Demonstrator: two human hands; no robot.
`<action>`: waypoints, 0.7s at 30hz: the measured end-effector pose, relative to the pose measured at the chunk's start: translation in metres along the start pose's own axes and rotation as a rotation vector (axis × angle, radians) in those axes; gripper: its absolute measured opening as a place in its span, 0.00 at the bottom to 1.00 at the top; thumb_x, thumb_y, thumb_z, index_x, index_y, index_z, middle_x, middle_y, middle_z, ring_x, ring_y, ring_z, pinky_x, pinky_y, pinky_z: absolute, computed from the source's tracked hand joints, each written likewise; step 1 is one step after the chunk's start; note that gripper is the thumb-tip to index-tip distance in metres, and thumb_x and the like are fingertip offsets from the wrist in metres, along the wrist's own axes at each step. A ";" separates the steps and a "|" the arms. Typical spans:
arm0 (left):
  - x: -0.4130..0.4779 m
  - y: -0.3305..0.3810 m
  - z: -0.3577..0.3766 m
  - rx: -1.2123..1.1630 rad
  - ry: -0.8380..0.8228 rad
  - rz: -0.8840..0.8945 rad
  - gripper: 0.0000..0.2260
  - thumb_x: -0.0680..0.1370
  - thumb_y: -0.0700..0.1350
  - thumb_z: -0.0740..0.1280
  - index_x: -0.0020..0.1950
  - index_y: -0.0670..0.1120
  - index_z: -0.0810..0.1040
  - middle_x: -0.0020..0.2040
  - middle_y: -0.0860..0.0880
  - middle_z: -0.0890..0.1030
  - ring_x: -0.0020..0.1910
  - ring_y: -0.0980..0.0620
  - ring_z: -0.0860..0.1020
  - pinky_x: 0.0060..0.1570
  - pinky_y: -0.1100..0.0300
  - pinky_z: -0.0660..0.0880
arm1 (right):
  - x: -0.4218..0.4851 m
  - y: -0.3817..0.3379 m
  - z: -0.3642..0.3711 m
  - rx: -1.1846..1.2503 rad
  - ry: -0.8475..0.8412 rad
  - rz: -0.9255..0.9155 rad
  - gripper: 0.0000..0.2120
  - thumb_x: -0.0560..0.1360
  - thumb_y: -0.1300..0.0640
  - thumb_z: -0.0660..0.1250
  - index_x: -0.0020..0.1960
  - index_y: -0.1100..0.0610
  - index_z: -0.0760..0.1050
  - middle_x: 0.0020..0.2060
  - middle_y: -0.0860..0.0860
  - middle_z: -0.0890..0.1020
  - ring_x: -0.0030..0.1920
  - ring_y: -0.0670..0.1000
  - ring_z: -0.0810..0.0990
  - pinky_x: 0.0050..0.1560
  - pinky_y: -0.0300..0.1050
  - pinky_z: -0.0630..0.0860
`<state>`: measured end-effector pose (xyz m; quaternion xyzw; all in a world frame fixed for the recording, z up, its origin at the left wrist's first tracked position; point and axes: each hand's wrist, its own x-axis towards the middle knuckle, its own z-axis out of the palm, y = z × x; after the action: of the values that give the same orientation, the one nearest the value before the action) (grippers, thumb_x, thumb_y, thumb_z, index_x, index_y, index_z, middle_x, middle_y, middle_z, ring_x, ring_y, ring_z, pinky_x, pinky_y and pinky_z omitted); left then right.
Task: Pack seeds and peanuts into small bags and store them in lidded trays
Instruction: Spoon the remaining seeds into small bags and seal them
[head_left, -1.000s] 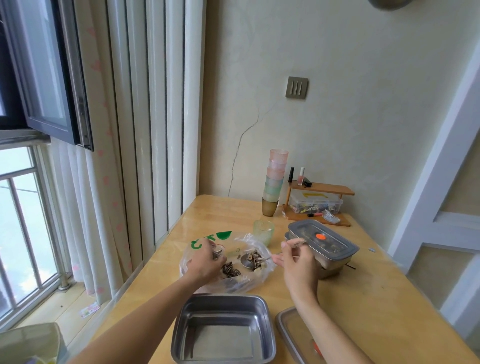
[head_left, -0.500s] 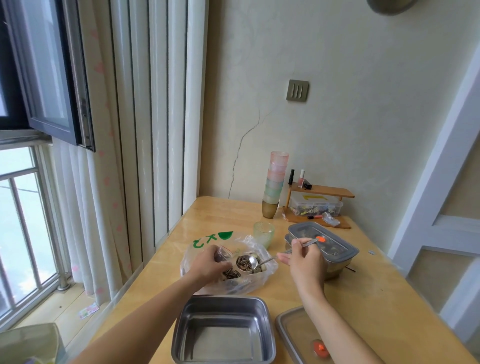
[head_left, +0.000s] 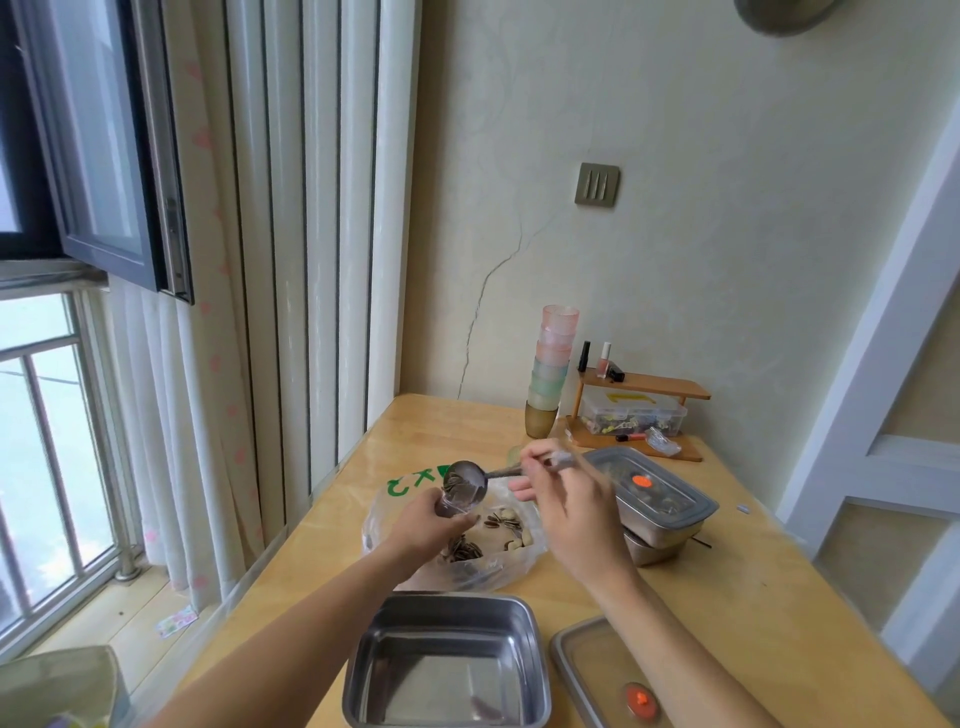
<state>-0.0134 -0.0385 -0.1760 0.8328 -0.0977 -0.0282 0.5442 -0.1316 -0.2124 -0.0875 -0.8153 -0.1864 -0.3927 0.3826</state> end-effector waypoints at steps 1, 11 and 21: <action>0.000 -0.001 -0.001 -0.025 -0.004 -0.011 0.16 0.76 0.48 0.76 0.43 0.46 0.69 0.38 0.49 0.72 0.36 0.52 0.69 0.39 0.58 0.68 | -0.001 0.000 0.001 -0.023 -0.036 -0.052 0.05 0.85 0.61 0.63 0.53 0.57 0.77 0.46 0.49 0.82 0.42 0.41 0.86 0.39 0.40 0.82; -0.007 -0.003 -0.012 -0.140 -0.042 -0.013 0.12 0.76 0.44 0.76 0.56 0.43 0.78 0.48 0.46 0.83 0.45 0.52 0.80 0.45 0.62 0.77 | 0.000 0.012 0.001 0.086 0.089 0.060 0.08 0.85 0.56 0.62 0.55 0.57 0.78 0.43 0.49 0.86 0.43 0.44 0.88 0.41 0.45 0.84; -0.004 -0.018 -0.015 -0.132 -0.048 -0.002 0.21 0.73 0.49 0.79 0.58 0.46 0.73 0.52 0.44 0.82 0.52 0.45 0.82 0.53 0.49 0.80 | -0.034 0.083 0.014 0.445 0.375 1.027 0.11 0.85 0.56 0.63 0.50 0.63 0.76 0.36 0.55 0.87 0.39 0.57 0.89 0.54 0.60 0.83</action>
<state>-0.0126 -0.0174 -0.1866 0.7941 -0.1079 -0.0550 0.5956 -0.0956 -0.2545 -0.1588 -0.6178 0.2254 -0.2460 0.7120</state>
